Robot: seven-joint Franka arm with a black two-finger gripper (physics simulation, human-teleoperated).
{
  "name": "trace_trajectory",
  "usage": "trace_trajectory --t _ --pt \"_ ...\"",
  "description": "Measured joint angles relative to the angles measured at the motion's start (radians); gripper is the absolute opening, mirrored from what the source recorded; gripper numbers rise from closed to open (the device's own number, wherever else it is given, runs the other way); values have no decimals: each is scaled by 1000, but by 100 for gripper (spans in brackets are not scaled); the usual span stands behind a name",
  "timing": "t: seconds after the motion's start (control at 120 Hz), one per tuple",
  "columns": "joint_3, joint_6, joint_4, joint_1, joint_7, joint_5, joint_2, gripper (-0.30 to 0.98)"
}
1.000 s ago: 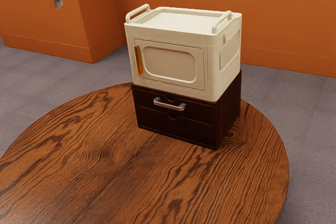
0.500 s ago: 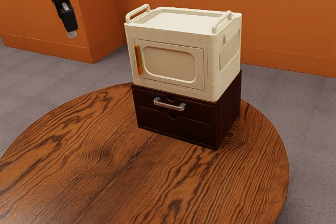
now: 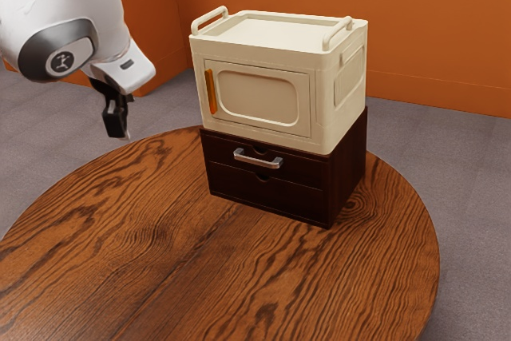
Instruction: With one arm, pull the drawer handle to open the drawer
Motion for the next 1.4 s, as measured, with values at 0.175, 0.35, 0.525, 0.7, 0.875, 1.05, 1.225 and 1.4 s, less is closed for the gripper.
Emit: trace_trajectory --t 0.175,0.35,0.525,0.7,0.875,1.05,1.225,1.4 --pt "1 130 -76 -6 57 4 19 69" --pt "0 256 -139 -16 104 5 44 69" --pt "0 354 -141 -41 152 5 113 69" --pt "-2 435 -114 -45 187 4 203 69" --pt "-6 492 -56 -85 214 3 292 69" --pt "-8 561 -52 -118 240 1 335 69" --pt "-6 628 -47 -171 260 0 351 69" --pt "-1 696 -51 -196 274 0 367 69"
